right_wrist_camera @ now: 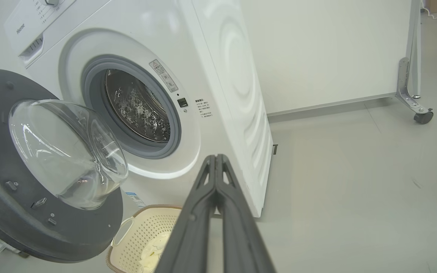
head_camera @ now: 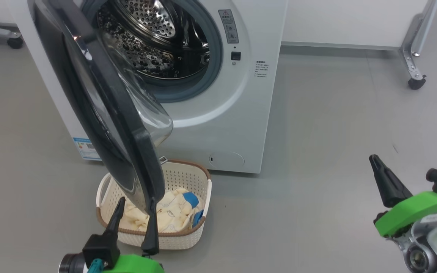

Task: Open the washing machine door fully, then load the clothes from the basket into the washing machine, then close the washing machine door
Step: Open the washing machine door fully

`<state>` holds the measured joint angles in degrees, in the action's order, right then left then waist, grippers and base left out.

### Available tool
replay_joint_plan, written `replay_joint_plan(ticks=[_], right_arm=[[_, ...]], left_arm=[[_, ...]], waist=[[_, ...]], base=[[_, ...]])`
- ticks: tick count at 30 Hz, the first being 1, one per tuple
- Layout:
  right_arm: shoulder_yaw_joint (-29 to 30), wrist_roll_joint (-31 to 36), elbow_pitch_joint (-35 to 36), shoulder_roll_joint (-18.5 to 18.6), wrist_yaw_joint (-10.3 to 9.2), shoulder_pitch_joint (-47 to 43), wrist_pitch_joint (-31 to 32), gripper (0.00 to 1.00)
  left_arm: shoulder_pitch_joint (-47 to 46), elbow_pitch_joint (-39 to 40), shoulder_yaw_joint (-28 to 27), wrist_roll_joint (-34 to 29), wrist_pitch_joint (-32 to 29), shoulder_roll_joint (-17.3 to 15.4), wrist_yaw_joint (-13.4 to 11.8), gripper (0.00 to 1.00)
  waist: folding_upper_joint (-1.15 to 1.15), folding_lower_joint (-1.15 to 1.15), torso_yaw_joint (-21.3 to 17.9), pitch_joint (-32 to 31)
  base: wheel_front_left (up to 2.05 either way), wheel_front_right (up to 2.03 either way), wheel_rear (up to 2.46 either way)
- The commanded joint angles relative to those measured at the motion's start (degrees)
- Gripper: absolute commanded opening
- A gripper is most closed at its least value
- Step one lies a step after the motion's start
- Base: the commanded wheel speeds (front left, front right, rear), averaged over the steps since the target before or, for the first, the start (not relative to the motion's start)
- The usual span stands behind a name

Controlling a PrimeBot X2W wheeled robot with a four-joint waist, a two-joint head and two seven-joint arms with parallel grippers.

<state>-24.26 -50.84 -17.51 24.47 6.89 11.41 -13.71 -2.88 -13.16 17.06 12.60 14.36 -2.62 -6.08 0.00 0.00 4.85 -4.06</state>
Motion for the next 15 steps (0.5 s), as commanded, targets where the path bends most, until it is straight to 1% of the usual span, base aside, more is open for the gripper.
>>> replay_joint_plan(ticks=[1,7,8,9,10,12,15], right_arm=[[1.95,2.89,2.33,-0.31,0.59,-0.71,-0.76,0.00],[8.69,9.58,3.75,-4.34,0.59,-5.57,-0.59,0.00],[9.96,10.54,3.89,-5.12,0.59,-6.19,-0.48,0.02],[11.12,11.65,4.18,-5.87,0.59,-6.72,-0.49,0.62],[12.09,12.47,4.57,-6.72,0.59,-7.22,-0.40,1.00],[13.12,13.42,5.39,-8.08,0.59,-8.13,0.78,1.00],[13.92,14.82,6.20,-8.89,0.59,-8.69,1.68,1.00]], left_arm=[[-1.35,2.27,-2.55,-0.52,0.63,-0.33,0.11,1.00],[-0.69,2.40,-3.57,-0.57,0.63,-0.31,0.29,1.00],[-0.59,2.38,-3.72,-0.58,0.63,-0.30,0.32,1.00],[-0.50,2.36,-3.85,-0.60,0.63,-0.30,0.36,1.00],[-0.40,2.36,-3.96,-0.63,0.63,-0.29,0.40,1.00],[-0.17,2.39,-4.13,-0.69,0.63,-0.29,0.45,1.00],[0.01,2.47,-4.34,-0.74,0.63,-0.28,0.45,1.00]], waist=[[0.00,0.00,-0.60,-0.12],[0.00,0.00,-1.40,-0.48],[0.00,0.00,-1.49,-0.56],[0.00,0.00,-1.57,-0.64],[0.00,0.00,-1.64,-0.69],[0.00,0.00,-1.81,-0.79],[0.00,0.00,-2.01,-0.80]], base=[[0.00,0.00,0.00],[0.00,0.00,0.00],[0.00,0.00,0.00],[0.00,0.00,0.00],[0.00,0.00,0.00],[0.00,0.00,0.00],[0.00,0.00,0.00]])
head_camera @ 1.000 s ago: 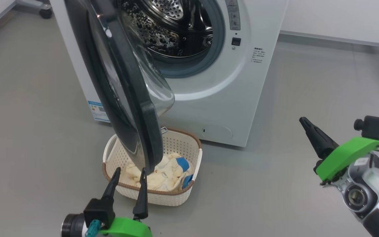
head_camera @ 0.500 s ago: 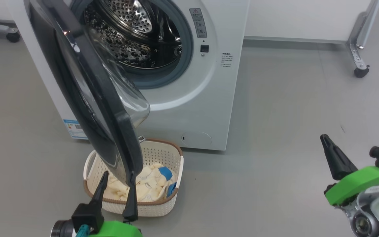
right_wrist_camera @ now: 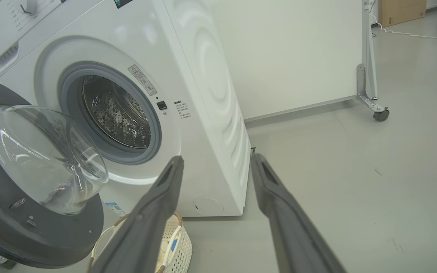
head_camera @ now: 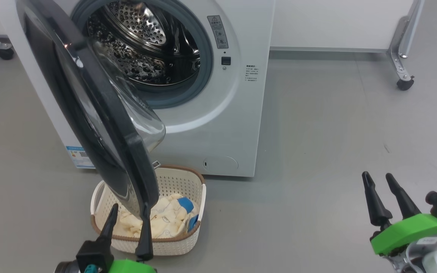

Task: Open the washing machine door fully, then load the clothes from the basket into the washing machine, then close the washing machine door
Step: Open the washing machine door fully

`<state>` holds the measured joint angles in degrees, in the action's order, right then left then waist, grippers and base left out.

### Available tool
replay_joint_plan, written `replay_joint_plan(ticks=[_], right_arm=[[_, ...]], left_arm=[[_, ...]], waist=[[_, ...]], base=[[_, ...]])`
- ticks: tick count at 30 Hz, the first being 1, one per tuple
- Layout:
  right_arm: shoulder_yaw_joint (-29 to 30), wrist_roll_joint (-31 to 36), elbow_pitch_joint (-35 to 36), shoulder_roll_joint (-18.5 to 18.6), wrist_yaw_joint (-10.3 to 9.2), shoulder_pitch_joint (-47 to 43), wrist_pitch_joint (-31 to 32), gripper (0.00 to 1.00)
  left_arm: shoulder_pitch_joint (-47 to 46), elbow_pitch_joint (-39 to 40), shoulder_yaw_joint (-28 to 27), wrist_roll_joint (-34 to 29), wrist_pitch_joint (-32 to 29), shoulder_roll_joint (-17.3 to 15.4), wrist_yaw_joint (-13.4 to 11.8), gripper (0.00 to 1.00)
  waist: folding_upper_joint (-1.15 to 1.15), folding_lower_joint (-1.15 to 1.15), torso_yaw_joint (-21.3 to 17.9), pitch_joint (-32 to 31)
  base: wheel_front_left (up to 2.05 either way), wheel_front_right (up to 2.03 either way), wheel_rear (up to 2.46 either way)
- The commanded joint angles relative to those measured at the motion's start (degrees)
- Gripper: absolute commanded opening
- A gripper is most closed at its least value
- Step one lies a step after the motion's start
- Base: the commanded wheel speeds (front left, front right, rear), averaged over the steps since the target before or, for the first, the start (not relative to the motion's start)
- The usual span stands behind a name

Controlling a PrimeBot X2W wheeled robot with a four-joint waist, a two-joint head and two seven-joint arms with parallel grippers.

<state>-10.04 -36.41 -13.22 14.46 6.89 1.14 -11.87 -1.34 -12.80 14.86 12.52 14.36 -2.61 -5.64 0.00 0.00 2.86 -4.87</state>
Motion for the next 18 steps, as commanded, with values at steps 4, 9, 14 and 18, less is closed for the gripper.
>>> replay_joint_plan(ticks=[4,9,14,18], right_arm=[[1.35,2.38,3.35,-0.36,0.59,0.85,1.05,1.00],[2.77,4.04,4.48,-1.50,0.59,0.12,2.22,1.00],[3.39,5.27,5.31,-2.20,0.59,-0.34,3.10,1.00],[3.66,5.93,5.67,-2.54,0.59,-0.69,3.38,1.00]], left_arm=[[-1.32,2.20,-2.35,-0.75,0.63,-0.29,0.09,1.00],[-1.33,1.99,-2.21,-0.60,0.63,-0.28,0.20,1.00],[-1.27,2.03,-1.90,-0.39,0.63,-0.28,0.14,1.00],[-1.08,2.13,-1.85,-0.32,0.63,-0.27,0.09,1.00]], waist=[[0.00,0.00,-0.22,-0.02],[0.00,0.00,-0.05,-0.25],[0.00,0.00,0.20,-0.60],[0.00,0.00,0.26,-0.79]], base=[[0.00,0.00,0.00],[0.00,0.00,0.00],[0.00,0.00,0.00],[0.00,0.00,0.00]])
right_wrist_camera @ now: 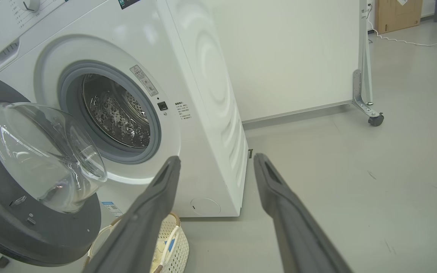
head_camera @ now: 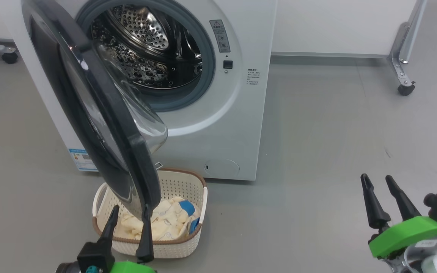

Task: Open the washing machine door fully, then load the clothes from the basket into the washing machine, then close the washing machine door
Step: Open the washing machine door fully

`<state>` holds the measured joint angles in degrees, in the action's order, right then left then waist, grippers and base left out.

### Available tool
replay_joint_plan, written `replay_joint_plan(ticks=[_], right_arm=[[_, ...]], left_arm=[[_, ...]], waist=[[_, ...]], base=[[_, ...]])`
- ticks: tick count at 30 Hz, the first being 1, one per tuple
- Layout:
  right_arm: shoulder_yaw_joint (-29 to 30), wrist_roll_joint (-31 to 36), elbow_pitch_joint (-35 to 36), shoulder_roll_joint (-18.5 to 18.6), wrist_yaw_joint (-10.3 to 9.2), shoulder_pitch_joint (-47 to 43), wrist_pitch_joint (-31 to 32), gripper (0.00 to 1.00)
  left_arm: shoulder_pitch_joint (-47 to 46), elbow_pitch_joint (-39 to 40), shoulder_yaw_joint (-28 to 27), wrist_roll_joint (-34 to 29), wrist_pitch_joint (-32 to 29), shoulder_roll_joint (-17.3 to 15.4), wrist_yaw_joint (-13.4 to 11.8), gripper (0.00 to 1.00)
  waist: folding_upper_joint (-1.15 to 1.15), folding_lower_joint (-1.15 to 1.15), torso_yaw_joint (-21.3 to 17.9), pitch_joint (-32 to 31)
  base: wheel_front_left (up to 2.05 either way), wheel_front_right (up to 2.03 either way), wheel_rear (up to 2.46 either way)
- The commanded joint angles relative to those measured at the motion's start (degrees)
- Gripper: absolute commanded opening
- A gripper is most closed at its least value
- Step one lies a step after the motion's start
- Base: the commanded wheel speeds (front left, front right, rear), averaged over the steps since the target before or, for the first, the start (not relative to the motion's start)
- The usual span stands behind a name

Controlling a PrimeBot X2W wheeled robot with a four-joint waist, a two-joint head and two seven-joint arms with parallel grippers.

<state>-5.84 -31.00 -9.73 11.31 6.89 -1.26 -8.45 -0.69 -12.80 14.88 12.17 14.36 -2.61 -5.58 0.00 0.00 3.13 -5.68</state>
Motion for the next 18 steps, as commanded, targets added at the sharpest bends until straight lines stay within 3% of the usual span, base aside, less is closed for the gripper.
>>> replay_joint_plan(ticks=[1,18], right_arm=[[-0.49,0.64,2.29,0.51,0.59,1.66,0.01,1.00],[-0.26,1.89,3.34,0.18,0.59,1.19,0.67,1.00]], left_arm=[[-1.70,2.16,-1.91,0.01,0.63,-0.27,0.02,1.00],[-1.62,2.09,-1.70,0.03,0.63,-0.27,-0.01,1.00]], waist=[[0.00,0.00,-0.01,0.04],[0.00,0.00,-0.03,0.58]], base=[[0.00,0.00,0.00],[0.00,0.00,0.00]])
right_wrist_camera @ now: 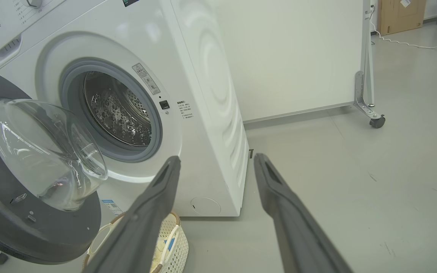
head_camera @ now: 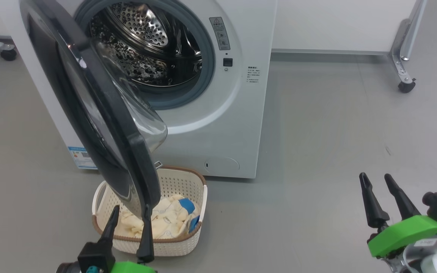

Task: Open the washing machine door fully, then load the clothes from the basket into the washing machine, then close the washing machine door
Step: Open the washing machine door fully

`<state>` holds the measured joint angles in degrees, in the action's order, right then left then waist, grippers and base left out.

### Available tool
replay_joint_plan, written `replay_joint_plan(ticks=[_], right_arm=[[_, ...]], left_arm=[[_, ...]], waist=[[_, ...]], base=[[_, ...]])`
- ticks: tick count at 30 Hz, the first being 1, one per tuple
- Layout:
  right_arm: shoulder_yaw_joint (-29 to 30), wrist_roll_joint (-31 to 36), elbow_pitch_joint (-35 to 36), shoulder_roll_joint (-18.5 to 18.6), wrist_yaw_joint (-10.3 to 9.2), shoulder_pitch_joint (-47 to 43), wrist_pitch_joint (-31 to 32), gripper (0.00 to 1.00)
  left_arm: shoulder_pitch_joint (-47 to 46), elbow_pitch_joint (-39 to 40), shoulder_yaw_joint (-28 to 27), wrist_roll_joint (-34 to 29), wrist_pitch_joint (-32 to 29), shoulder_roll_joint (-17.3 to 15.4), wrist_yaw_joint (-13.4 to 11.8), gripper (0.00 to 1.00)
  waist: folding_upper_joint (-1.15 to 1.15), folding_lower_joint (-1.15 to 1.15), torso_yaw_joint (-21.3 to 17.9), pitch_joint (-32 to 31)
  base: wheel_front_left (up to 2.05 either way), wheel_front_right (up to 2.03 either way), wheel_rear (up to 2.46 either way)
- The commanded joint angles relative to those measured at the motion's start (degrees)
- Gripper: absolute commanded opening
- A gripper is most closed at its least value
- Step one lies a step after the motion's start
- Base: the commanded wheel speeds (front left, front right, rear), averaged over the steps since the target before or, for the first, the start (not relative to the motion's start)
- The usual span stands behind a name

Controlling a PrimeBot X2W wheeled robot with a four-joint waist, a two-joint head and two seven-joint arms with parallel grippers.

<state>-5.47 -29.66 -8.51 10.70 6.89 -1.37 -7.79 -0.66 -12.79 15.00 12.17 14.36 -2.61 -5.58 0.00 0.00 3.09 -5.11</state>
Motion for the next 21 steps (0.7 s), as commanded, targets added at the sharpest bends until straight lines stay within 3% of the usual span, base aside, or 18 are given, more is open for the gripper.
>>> replay_joint_plan(ticks=[1,16,18,21], right_arm=[[-0.68,0.58,2.10,0.81,0.59,1.30,0.06,1.00],[-1.08,1.09,1.07,0.16,0.59,2.06,-0.57,1.00],[-1.24,1.20,0.86,0.05,0.59,2.18,-0.70,1.00],[-1.34,1.34,0.56,0.02,0.59,2.21,-0.85,1.00]], left_arm=[[-1.67,2.04,-1.81,0.03,0.63,-0.27,0.01,1.00],[-1.94,1.56,-1.52,-0.24,0.63,-0.27,0.16,1.00],[-1.96,1.22,-1.43,-0.42,0.63,-0.27,0.59,0.00],[-1.97,0.88,-1.40,-0.67,0.63,-0.27,1.27,0.00]], waist=[[0.00,0.00,0.05,0.05],[0.00,0.00,0.07,0.36],[0.00,0.00,0.00,0.38],[0.00,0.00,-0.10,0.48]], base=[[0.00,0.00,0.00],[0.00,0.00,0.00],[0.00,0.00,0.00],[0.00,0.00,0.00]])
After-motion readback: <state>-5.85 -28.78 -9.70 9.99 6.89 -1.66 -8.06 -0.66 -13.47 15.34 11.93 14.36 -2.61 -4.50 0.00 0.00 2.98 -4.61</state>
